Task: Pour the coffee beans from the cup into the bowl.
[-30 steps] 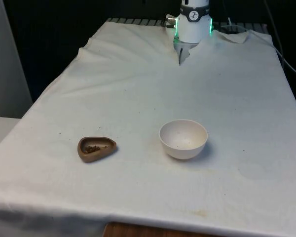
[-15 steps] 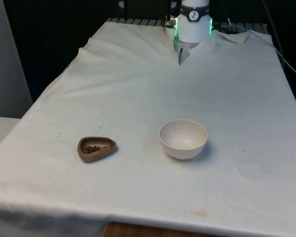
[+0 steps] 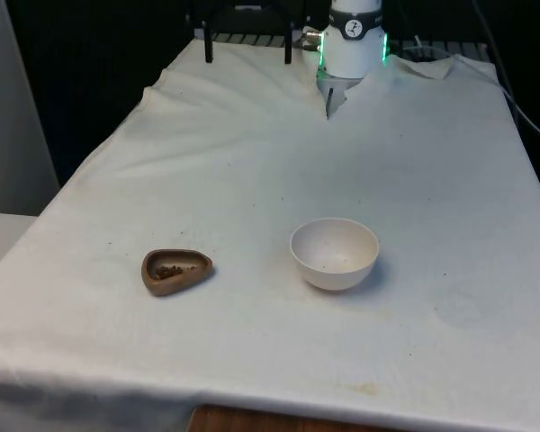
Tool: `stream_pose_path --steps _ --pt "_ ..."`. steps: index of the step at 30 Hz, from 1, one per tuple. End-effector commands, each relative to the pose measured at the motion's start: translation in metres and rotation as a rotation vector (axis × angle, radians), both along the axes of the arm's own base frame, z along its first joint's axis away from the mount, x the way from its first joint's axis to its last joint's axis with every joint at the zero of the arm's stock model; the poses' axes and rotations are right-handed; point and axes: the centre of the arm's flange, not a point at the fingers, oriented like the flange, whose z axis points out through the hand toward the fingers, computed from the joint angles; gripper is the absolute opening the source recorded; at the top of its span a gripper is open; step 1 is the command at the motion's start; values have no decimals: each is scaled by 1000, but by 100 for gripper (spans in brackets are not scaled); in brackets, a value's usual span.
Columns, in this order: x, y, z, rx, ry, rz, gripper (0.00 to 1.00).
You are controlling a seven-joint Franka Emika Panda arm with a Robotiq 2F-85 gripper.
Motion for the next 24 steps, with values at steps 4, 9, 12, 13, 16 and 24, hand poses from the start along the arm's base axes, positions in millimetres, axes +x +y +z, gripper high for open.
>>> stream_pose_path --steps 4,9,12,13,16,24 --pt "13 -5 -9 17 -5 2 100" --pt "26 -11 -21 36 -5 2 100" --pt "32 -17 -28 49 -4 0 100" --pt "35 -19 -30 52 -4 0 100" --pt "40 -24 -38 62 -1 -2 100" --pt "50 -38 -59 70 0 -6 100"
